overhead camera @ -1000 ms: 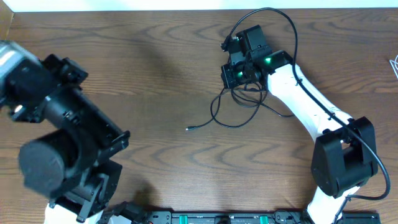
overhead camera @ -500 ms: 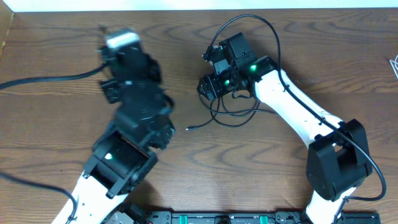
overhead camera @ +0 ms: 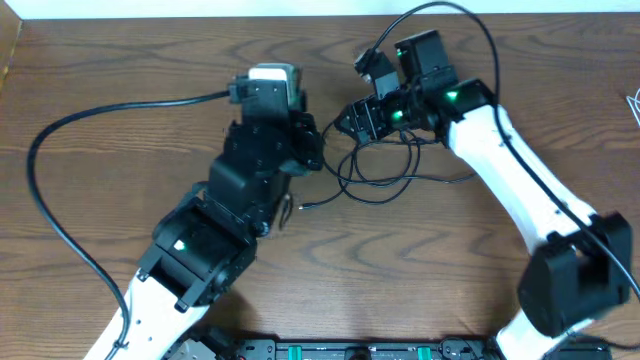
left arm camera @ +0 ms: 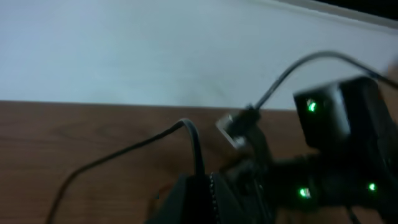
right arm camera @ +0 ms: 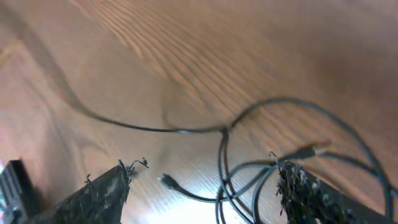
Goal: Untangle cables
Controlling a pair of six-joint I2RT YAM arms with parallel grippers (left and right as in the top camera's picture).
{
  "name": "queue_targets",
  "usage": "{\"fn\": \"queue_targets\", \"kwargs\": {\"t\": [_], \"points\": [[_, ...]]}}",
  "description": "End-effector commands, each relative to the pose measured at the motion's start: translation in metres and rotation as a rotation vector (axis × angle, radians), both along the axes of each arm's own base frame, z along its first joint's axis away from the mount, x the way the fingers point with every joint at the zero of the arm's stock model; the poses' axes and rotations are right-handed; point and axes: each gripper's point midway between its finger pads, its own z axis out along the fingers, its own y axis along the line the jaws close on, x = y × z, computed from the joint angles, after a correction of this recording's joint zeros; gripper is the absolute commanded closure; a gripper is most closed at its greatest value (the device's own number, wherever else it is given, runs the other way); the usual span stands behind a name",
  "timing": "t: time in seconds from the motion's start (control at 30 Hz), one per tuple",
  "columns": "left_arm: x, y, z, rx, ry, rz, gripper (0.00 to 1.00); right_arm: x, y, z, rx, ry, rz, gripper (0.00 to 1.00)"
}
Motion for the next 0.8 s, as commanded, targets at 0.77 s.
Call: {"fn": "queue_targets", "kwargs": {"t": [0.77], "points": [[-0.032, -0.019, 0.004, -0.500, 0.328, -0.810, 0.93, -0.024, 0.003, 0.103, 0.268, -0.307, 0.298, 0.26]]}}
